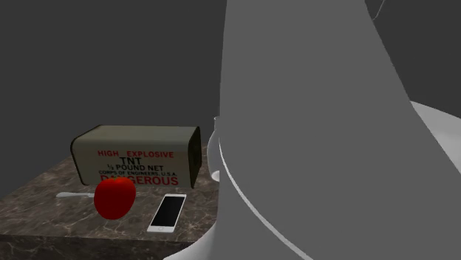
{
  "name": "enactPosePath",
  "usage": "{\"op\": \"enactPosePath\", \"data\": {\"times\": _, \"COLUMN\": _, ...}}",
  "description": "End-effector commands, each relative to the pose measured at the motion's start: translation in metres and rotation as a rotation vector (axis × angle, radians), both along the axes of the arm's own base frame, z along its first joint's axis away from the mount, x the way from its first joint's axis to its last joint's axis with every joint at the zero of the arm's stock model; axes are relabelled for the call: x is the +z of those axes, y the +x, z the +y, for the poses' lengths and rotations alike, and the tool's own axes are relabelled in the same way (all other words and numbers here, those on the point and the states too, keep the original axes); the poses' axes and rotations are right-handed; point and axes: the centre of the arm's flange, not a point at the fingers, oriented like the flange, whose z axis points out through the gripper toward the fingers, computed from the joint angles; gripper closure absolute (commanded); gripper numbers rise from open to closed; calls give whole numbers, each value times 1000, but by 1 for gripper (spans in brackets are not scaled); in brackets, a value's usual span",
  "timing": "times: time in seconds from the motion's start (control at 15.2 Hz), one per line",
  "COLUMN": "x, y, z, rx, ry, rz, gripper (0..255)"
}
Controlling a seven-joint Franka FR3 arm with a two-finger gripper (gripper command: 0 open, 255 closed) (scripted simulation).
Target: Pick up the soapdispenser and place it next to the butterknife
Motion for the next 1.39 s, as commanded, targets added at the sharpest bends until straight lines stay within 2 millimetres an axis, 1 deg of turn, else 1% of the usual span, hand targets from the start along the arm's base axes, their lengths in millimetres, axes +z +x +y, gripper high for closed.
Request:
{"op": "enactPosePath", "data": {"times": 0.0, "x": -6, "y": -3, "z": 27, "rx": -1, "ry": -1, "rz": -1, "gripper": 255}}
{"op": "enactPosePath", "data": {"times": 1.32, "x": -76, "y": -24, "z": 281, "rx": -1, "ry": -1, "rz": -1, "gripper": 255}}
